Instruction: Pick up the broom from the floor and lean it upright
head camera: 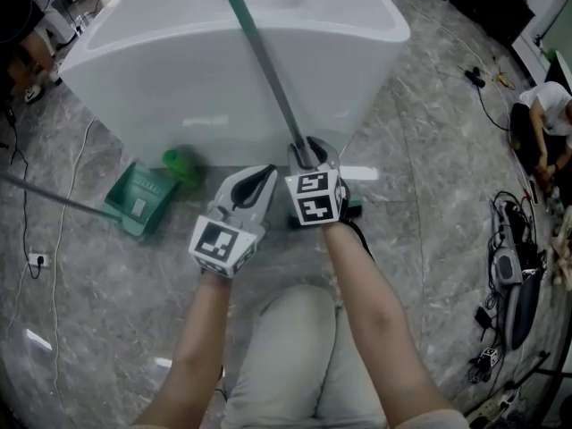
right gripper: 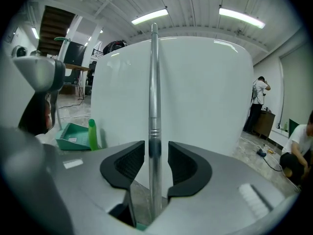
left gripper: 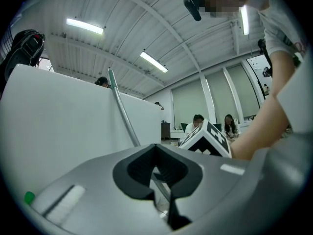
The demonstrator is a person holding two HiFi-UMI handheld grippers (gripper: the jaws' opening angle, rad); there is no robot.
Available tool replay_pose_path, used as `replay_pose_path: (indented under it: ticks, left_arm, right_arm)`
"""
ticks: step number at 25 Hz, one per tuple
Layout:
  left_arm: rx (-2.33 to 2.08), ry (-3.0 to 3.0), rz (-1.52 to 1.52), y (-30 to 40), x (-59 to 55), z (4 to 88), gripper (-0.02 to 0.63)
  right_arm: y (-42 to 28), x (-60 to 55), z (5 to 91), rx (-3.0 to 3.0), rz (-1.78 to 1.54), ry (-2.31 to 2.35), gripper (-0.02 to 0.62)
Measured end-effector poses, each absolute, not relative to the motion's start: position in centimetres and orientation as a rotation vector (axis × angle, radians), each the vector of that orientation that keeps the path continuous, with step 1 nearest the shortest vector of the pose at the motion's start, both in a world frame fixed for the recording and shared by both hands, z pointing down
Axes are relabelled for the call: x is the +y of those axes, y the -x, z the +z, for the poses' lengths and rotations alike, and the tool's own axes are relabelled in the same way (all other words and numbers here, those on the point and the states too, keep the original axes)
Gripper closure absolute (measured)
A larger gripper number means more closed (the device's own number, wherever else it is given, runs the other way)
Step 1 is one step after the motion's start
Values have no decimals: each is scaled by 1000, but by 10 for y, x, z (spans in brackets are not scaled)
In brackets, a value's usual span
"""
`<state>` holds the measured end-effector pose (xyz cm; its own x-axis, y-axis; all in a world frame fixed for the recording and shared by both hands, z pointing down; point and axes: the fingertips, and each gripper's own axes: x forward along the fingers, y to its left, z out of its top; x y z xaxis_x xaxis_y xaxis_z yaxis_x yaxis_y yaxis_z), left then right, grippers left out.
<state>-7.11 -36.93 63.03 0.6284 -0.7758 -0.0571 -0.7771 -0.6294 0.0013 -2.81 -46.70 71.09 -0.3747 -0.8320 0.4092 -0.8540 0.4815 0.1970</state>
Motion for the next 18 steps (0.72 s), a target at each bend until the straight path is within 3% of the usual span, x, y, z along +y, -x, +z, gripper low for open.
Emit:
replay_pose_path:
  ticks: [3,12,17,18]
  left_arm:
    - [1339,2821,84,68,-373,632,606]
    - [1347,2873,40,46,-372,600,606]
    - [1345,2928,28,32,-362,540,606]
    - [1341,2933,26,29,-360,525,606]
  right_arm:
    - [29,-467,707,-2306,44,-1376,425]
    - [19,-433,665,-2350,97,-1291,436]
    - [8,-398,603,-2380,194,-1255,592]
    - [7,-392,587,-2395,220,-1246,592]
